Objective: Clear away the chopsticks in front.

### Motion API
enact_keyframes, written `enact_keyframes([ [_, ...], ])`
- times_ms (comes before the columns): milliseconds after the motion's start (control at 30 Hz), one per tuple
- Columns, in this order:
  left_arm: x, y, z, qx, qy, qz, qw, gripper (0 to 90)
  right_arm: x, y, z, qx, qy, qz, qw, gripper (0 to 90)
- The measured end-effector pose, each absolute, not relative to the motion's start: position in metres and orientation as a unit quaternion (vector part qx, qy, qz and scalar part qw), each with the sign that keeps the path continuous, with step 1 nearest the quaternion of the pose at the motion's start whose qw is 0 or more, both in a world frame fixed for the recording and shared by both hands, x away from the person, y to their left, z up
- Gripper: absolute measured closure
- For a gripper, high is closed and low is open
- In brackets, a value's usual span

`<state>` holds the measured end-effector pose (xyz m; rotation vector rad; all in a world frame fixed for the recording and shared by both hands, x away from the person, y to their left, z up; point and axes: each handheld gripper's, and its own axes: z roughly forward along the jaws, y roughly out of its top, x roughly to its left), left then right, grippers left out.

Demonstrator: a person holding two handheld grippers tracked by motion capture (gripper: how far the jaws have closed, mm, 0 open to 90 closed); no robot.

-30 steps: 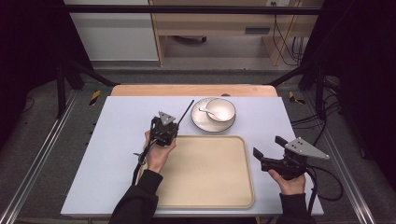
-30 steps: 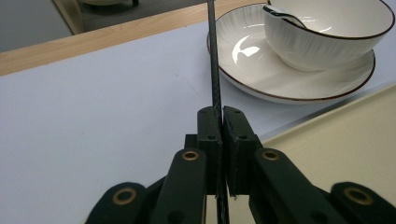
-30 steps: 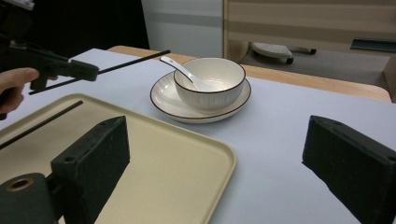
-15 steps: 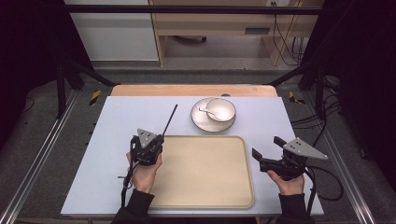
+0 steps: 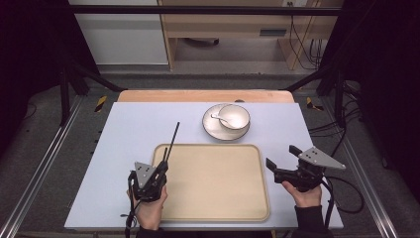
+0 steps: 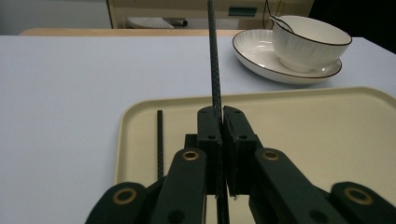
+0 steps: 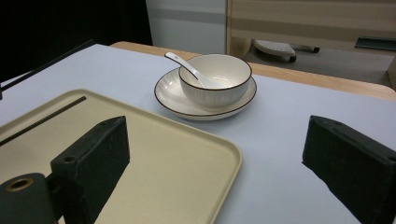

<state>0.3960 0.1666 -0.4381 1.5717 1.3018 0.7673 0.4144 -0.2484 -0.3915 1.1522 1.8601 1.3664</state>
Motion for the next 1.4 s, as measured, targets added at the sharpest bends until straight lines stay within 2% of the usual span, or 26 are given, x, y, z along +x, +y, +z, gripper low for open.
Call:
enact_keyframes([
  [467, 0.372, 0.163, -0.456, 0.629, 0.546, 0.304, 0.463, 85.3, 0.414, -0.248, -0.391, 0.429, 0.693, 0.509, 0.277, 7.4],
  [967, 0.367, 0.158, -0.483, 0.646, 0.566, 0.29, 0.423, 85.4, 0.414, -0.246, -0.392, 0.428, 0.695, 0.507, 0.276, 7.4],
  [1400, 0.373, 0.153, -0.488, 0.673, 0.574, 0.277, 0.376, 85.3, 0.415, -0.246, -0.392, 0.429, 0.696, 0.507, 0.275, 7.4],
])
